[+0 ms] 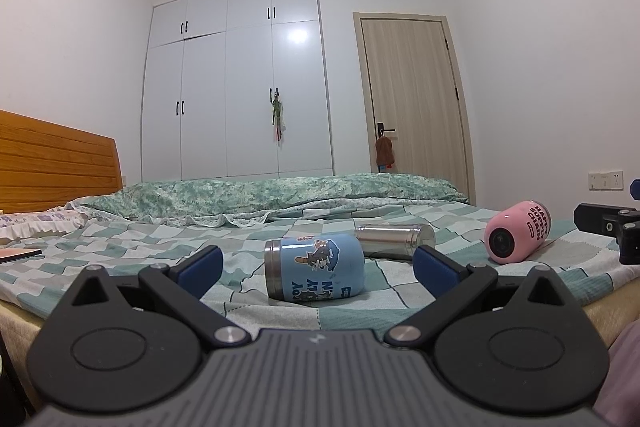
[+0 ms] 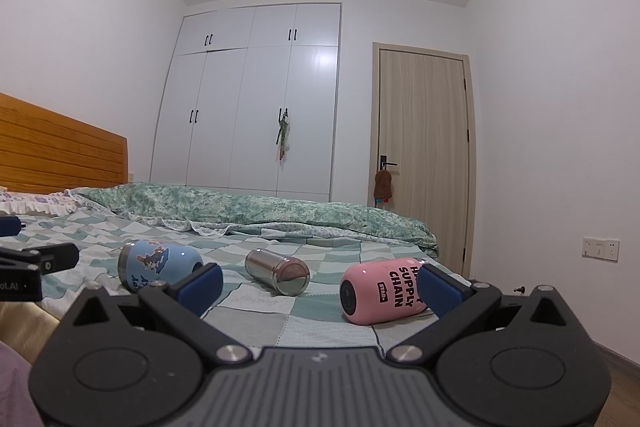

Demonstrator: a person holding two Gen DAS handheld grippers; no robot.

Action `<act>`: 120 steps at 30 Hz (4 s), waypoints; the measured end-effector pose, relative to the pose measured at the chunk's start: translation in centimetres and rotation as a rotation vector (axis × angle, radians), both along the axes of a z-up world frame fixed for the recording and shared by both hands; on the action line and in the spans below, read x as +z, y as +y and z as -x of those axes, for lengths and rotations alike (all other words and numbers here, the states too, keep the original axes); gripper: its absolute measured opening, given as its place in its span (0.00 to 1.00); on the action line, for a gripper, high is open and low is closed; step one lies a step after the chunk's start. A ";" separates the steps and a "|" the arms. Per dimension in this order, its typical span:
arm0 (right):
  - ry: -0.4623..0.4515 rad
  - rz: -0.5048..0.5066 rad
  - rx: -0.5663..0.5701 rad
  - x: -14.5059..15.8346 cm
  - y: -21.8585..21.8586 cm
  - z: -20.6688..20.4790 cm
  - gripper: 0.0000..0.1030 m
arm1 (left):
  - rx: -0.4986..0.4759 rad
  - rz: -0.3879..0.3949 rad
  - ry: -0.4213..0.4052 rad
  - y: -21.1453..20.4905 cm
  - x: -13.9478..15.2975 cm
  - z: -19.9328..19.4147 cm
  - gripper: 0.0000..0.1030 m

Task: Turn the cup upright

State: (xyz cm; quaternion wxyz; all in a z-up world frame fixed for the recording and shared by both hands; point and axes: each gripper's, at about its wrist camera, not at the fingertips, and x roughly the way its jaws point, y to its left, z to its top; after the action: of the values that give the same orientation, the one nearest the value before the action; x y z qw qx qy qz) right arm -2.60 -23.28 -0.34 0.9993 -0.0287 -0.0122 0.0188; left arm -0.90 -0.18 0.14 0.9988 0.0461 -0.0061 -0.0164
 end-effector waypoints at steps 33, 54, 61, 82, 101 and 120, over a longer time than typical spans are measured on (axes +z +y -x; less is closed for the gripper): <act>-0.001 -0.001 0.000 0.0 0.0 0.0 1.00 | 0.000 0.001 -0.004 0.0 0.0 0.0 1.00; 0.002 -0.001 0.003 -0.1 0.2 0.0 1.00 | 0.008 0.001 0.002 -0.2 0.1 -0.2 1.00; 0.030 -0.001 0.049 0.8 0.2 -0.7 1.00 | 0.008 0.008 0.021 0.5 1.4 -1.2 1.00; 0.192 0.049 0.237 3.4 5.2 -13.3 1.00 | -0.225 -0.380 0.250 3.0 5.9 -14.2 1.00; 0.502 0.251 0.444 3.7 9.7 -23.4 1.00 | -0.397 -0.659 0.491 2.3 4.3 -24.0 1.00; 0.660 0.296 0.520 1.7 8.8 -27.3 1.00 | -0.517 -0.955 0.653 -1.6 -0.1 -28.7 0.92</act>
State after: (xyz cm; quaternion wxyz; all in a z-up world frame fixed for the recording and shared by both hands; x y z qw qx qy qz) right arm 24.75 -14.51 1.33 0.8969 -0.1601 0.3033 0.2792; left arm 27.81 -1.80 0.08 0.7822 0.4764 0.2961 -0.2712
